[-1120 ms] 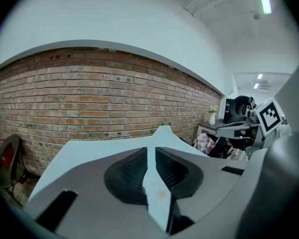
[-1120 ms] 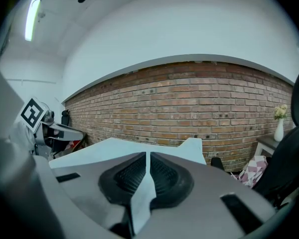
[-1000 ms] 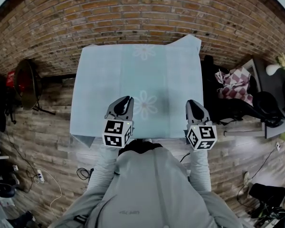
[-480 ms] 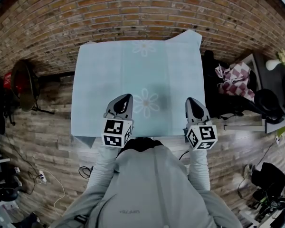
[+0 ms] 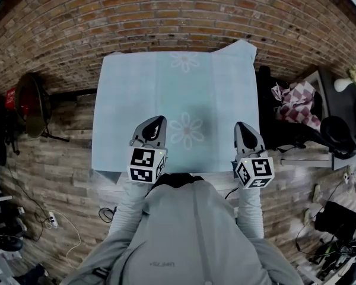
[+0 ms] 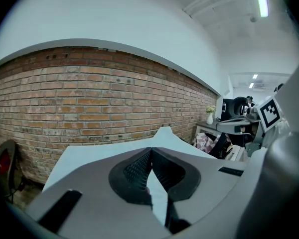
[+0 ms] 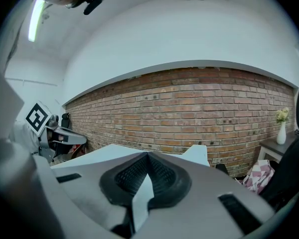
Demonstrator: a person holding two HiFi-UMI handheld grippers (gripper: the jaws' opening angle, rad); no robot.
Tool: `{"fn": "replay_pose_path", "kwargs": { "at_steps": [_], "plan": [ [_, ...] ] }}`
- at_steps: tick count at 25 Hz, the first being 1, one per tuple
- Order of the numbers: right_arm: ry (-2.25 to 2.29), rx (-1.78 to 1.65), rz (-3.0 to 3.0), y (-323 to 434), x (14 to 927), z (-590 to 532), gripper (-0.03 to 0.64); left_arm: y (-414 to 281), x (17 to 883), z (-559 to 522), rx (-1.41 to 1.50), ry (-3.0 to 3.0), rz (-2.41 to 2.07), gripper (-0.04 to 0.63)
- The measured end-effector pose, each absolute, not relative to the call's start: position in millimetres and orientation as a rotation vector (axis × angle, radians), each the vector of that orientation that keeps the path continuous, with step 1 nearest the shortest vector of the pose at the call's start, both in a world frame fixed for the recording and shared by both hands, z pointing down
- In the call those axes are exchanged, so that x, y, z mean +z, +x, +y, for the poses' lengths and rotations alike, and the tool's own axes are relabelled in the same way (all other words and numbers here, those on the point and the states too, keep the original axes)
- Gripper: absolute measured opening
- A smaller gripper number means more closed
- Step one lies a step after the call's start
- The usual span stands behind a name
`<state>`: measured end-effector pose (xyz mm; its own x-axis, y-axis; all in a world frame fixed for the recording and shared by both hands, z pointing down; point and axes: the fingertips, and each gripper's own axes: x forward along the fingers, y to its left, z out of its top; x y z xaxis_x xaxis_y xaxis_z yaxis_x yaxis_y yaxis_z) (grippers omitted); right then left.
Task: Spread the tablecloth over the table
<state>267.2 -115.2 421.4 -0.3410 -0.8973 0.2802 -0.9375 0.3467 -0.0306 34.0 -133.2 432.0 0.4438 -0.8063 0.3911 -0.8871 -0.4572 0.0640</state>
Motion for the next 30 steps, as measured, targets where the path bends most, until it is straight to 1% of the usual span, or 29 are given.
{"fn": "replay_pose_path", "kwargs": {
  "at_steps": [11,30],
  "plan": [
    [1.635,0.240,-2.399,254,417,-119,0.021,7,429,-134,0.442,2.407,-1.522,0.026],
    [1.608,0.251,-2.413,244,420,-110,0.021,-8,426,-124,0.441,2.373,-1.578,0.026]
  ]
}}
